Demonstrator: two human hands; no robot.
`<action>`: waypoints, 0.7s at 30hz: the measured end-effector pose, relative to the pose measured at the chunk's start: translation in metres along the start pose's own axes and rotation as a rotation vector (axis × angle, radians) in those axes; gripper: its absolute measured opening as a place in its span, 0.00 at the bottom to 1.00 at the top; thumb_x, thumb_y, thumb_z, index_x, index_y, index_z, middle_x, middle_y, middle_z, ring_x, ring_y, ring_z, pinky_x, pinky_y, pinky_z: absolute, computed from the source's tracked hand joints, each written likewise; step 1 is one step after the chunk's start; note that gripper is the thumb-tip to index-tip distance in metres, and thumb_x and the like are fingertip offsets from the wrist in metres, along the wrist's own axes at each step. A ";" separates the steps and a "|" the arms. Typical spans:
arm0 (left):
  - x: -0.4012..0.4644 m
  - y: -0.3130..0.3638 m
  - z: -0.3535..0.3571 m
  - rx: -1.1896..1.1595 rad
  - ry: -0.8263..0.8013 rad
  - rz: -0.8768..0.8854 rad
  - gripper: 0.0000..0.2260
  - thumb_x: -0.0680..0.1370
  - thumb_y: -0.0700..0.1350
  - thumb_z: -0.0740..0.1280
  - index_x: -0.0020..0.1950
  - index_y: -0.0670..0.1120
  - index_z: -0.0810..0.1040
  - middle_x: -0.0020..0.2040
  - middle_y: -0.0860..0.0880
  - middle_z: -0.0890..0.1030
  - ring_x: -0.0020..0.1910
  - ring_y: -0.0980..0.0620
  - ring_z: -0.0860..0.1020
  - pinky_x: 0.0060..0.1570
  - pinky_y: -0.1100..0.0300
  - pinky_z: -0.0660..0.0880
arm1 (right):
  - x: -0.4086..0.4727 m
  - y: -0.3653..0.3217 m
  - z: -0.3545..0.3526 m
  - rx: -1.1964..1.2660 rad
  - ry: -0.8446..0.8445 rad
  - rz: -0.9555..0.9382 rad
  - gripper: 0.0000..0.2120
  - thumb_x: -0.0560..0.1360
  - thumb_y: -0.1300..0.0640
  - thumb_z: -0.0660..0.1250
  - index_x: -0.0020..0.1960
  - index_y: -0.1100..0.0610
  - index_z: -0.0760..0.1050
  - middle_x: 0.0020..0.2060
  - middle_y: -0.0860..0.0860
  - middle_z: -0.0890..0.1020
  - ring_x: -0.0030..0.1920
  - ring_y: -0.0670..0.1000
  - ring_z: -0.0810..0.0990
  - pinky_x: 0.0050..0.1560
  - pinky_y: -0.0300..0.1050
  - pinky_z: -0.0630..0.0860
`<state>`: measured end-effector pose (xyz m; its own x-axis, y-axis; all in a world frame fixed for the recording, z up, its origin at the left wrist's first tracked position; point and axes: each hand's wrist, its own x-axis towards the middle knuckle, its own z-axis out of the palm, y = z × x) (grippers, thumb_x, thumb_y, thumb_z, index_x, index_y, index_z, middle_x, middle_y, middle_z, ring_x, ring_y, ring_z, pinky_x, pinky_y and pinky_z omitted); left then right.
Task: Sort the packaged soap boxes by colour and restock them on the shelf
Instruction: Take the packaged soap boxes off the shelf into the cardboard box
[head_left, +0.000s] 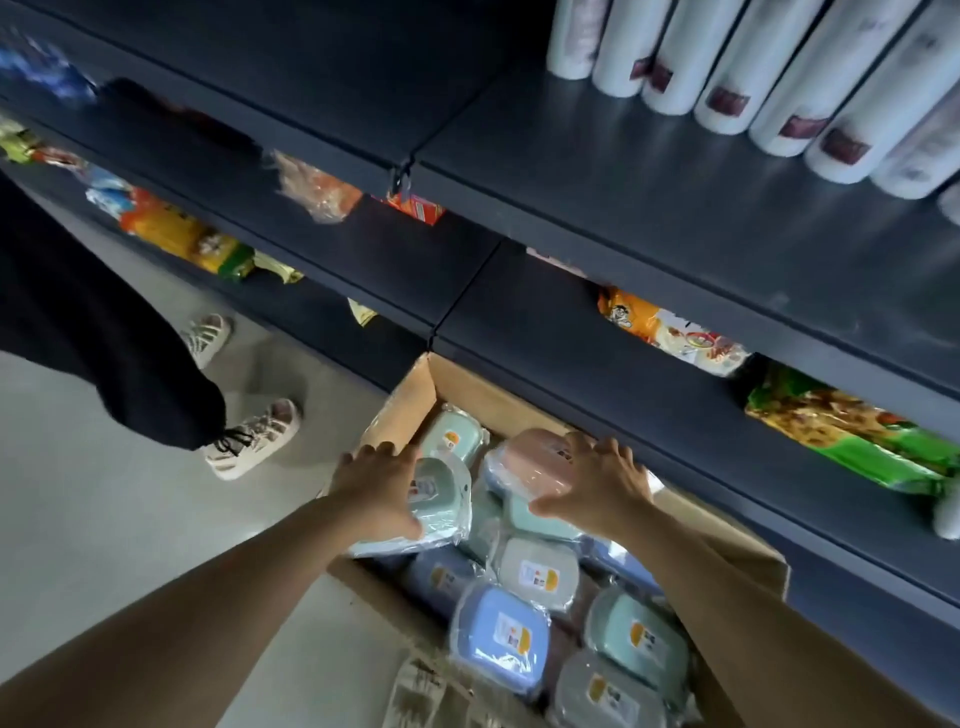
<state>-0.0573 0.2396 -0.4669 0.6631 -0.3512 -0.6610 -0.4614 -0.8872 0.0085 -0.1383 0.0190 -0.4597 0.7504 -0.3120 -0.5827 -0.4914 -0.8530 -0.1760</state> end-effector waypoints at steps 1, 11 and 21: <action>0.010 -0.002 0.007 -0.006 -0.002 -0.012 0.38 0.68 0.57 0.72 0.72 0.49 0.59 0.65 0.46 0.70 0.64 0.44 0.69 0.60 0.51 0.68 | 0.011 -0.003 0.008 -0.002 -0.001 -0.004 0.43 0.63 0.34 0.71 0.71 0.48 0.60 0.64 0.57 0.67 0.66 0.58 0.66 0.63 0.50 0.66; 0.090 -0.013 0.076 -0.210 0.337 -0.157 0.42 0.68 0.62 0.72 0.74 0.48 0.57 0.72 0.43 0.63 0.70 0.41 0.62 0.66 0.47 0.65 | 0.091 -0.041 0.080 0.085 0.045 -0.012 0.43 0.68 0.36 0.68 0.73 0.53 0.54 0.67 0.60 0.62 0.67 0.61 0.61 0.65 0.53 0.62; 0.056 -0.012 0.035 -0.059 0.252 -0.075 0.30 0.75 0.55 0.68 0.71 0.45 0.60 0.69 0.43 0.65 0.66 0.44 0.67 0.59 0.50 0.71 | 0.039 -0.026 0.053 0.107 0.002 -0.042 0.36 0.72 0.44 0.68 0.73 0.56 0.57 0.66 0.59 0.64 0.67 0.59 0.62 0.65 0.51 0.65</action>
<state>-0.0351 0.2409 -0.5298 0.8233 -0.3412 -0.4536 -0.3757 -0.9266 0.0152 -0.1200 0.0510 -0.5195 0.7725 -0.2776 -0.5711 -0.5035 -0.8159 -0.2843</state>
